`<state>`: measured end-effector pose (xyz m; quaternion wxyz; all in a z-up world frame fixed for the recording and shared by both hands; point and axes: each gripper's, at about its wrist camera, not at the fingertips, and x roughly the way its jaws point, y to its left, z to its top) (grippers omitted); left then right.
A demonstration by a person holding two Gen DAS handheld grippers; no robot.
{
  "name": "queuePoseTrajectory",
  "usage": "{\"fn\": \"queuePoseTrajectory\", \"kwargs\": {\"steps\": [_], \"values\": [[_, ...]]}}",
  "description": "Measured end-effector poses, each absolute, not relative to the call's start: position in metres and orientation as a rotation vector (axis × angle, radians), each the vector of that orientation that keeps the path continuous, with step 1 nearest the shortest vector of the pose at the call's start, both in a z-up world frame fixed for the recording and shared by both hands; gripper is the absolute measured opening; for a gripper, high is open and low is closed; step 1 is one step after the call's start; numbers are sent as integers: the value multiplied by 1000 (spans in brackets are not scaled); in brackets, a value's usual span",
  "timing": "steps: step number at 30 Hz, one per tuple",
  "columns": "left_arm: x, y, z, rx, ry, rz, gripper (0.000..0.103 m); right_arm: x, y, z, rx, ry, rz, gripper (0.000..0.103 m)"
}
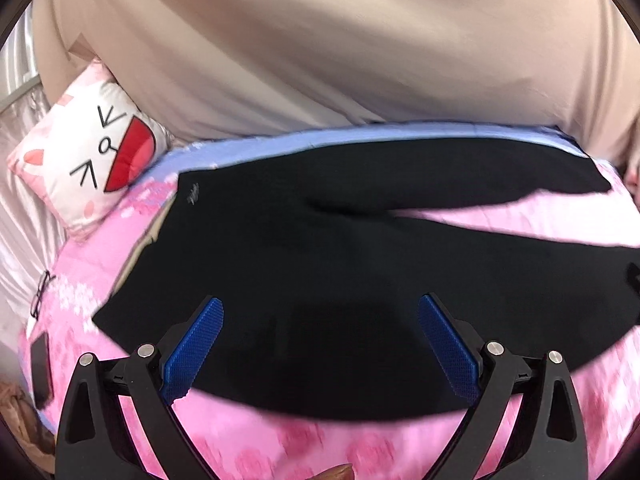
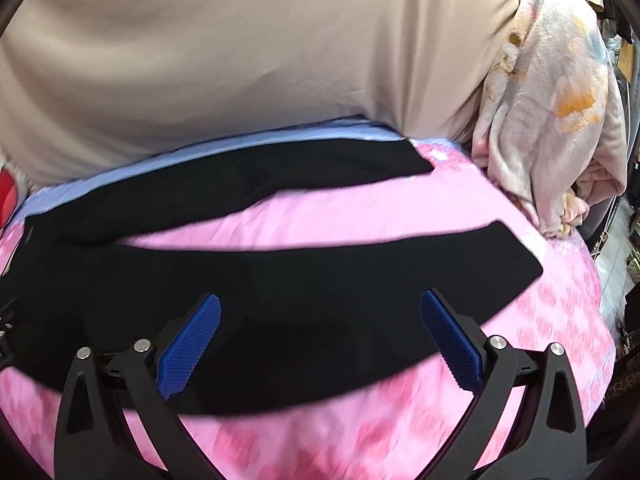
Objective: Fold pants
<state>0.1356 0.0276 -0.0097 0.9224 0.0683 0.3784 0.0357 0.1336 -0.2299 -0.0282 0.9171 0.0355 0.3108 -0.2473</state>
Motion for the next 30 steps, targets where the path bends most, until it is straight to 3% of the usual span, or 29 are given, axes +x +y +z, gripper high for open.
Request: {"fn": "queuePoseTrajectory", "kwargs": {"steps": [9,19,30], "values": [[242,61,-3,153,765,101,97,229,-332,-10,13,625,-530,98],[368,166,-18,92,833,183,97,339,-485,-19,99,685,-412,98],[423,273,-56,-21,1000,155,97,383,-566,-44,186,761,-242,98]]}}
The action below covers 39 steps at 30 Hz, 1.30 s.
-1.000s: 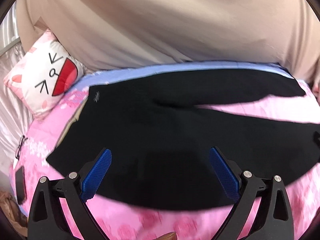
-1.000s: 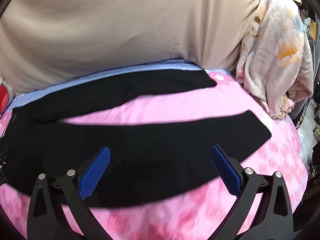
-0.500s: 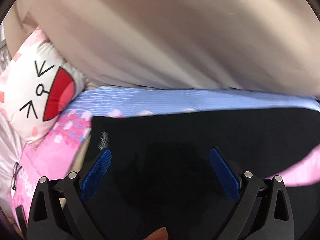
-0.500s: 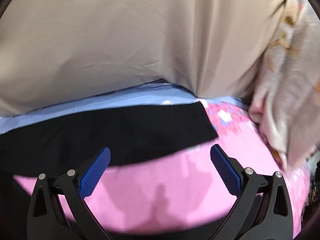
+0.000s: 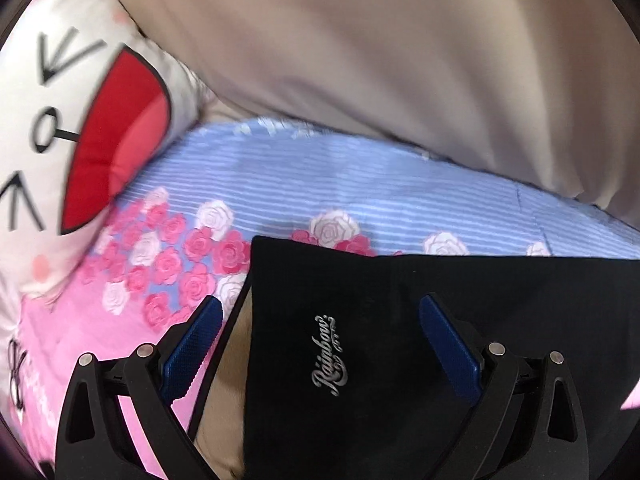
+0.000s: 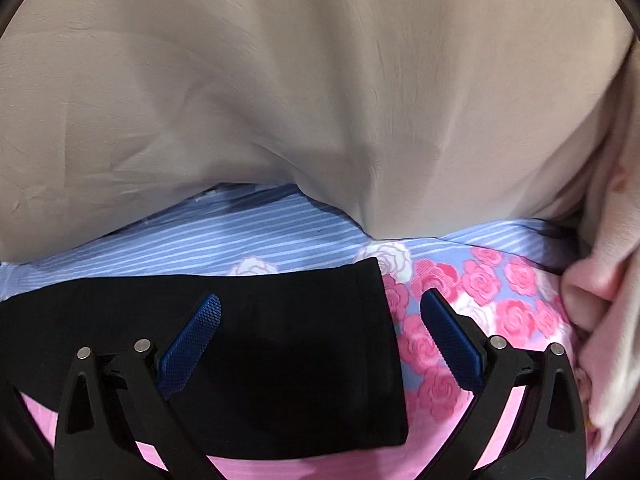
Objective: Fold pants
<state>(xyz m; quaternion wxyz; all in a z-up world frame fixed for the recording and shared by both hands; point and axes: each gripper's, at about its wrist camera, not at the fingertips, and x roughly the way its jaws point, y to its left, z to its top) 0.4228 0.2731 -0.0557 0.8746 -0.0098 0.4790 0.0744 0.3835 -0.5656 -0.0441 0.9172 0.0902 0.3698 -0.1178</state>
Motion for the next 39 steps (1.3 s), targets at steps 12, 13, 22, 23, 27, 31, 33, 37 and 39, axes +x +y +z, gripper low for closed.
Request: {"fn": "queuePoseTrajectory", "kwargs": {"steps": [12,13,22,23,27,31,33,37,39], "values": [[461,307,-96,-118,1083,88,98,402,-575,-62,164,886,-111,98],[461,304,-97,-98,1074,79,96,406,-577,-64,160,900,-110,98],[462,293,-92,-91,1040,58,62,435,-567,-67,122,889,-130,98],[460,289,-90,-93,1036,46,52,437,-565,-66,118,883,-132,88],[446,270,-78,-83,1052,12,15,437,-562,-61,142,865,-134,36],[443,267,-70,-123,1045,18,12,429,-548,-50,130,830,-129,22],[436,273,-62,-167,1032,7,12,421,-541,-41,111,813,-133,21],[408,271,-31,-201,971,-27,12,402,-525,-13,95,754,-121,21],[401,269,-15,-195,945,-49,12,392,-523,-1,86,723,-106,21]]}}
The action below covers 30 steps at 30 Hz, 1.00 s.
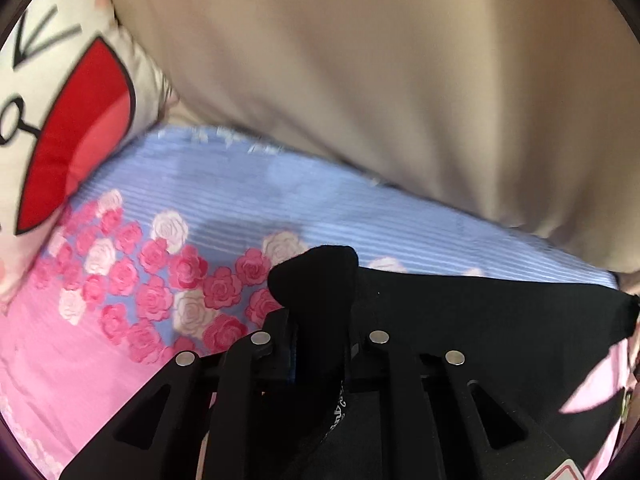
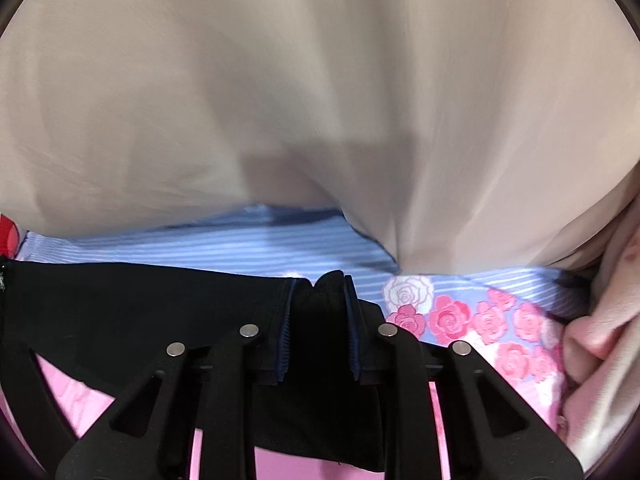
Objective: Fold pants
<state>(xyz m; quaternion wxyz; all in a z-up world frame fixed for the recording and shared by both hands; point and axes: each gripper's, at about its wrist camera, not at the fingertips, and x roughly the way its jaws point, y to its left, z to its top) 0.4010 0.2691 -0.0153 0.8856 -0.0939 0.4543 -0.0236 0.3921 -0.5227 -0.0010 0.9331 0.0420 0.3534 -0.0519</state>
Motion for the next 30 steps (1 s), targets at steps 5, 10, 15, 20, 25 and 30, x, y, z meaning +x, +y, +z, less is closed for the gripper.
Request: {"fn": "queuePoseTrajectory", "kwargs": {"steps": [5,10,15,20,25,30], "values": [[353,252,35,-158,863,-127,12,319,-517,44,55,644,-53,20],[291,254,66,-151,788,-189,12,243,-512,85,22,566,-19,20],[229,272,71,-167,760,-214,13,156,-503,107,3,521,-13,20],[180,291,39,-191,804,-210,13,103,-510,75,9,555,0,20],[149,300,-26,-215,922,-190,14,81,-499,7,30,687,33,20],[134,311,-67,-288,931,-170,18,64,-506,-57,130,779,-1,21]]}}
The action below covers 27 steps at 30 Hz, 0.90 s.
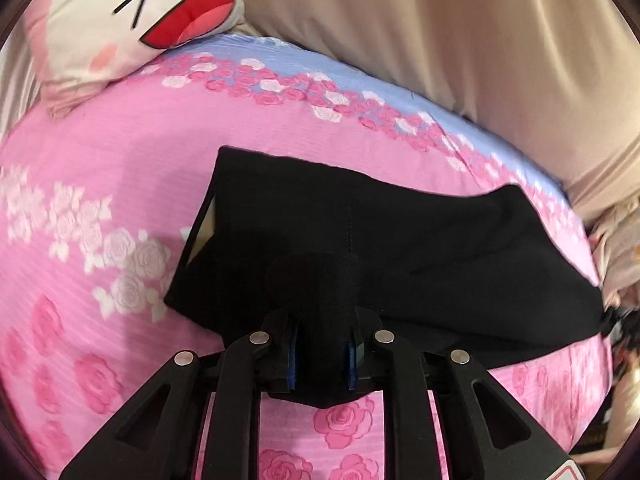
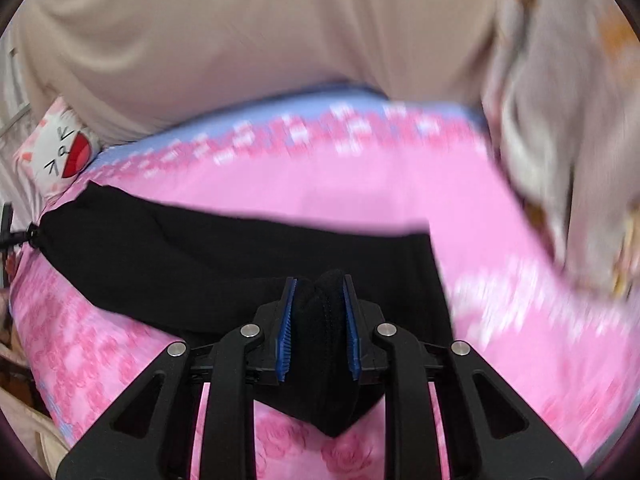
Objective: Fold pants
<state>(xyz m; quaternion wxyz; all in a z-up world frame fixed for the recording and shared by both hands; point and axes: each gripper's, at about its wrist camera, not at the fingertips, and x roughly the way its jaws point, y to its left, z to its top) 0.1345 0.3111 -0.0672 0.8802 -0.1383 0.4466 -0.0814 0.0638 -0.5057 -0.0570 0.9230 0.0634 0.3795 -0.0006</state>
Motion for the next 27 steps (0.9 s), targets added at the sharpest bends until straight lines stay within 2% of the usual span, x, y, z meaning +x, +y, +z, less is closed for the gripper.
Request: {"fn": "queuePoseTrajectory", "kwargs": {"steps": [5,6,7,8,9,15,16,17,18,20,21,22,25,27], "values": [[119,319,-65,-313,887,-179,32,29,-513,-72,231,764,7,32],[115,320,-64,-313,883,-181,40,21,-514,-71,233,752,-4,37],[107,323,-59,-302,873,-162,49,11,-515,-69,234,740,-24,56],[101,325,-55,-297,862,-153,51,1,-517,-67,238,724,-48,74],[95,327,-52,-293,853,-150,51,-12,-520,-62,254,701,-62,78],[79,345,-26,-302,823,-43,52,-47,-539,-48,444,573,-53,80],[78,346,-20,-302,802,-24,51,-44,-538,-47,433,571,-45,84],[76,347,-13,-300,771,-6,51,-38,-537,-48,416,579,-52,94],[75,346,-6,-296,745,2,51,-27,-537,-50,410,598,-58,96],[78,345,4,-296,722,20,51,-6,-538,-58,423,630,-20,95],[81,344,8,-307,720,41,51,10,-535,-61,399,648,8,74],[83,344,9,-321,718,49,51,24,-531,-62,368,675,26,43],[91,337,13,-381,700,79,51,63,-509,-25,167,655,27,22],[93,329,15,-402,698,89,51,62,-495,21,79,531,53,22]]}}
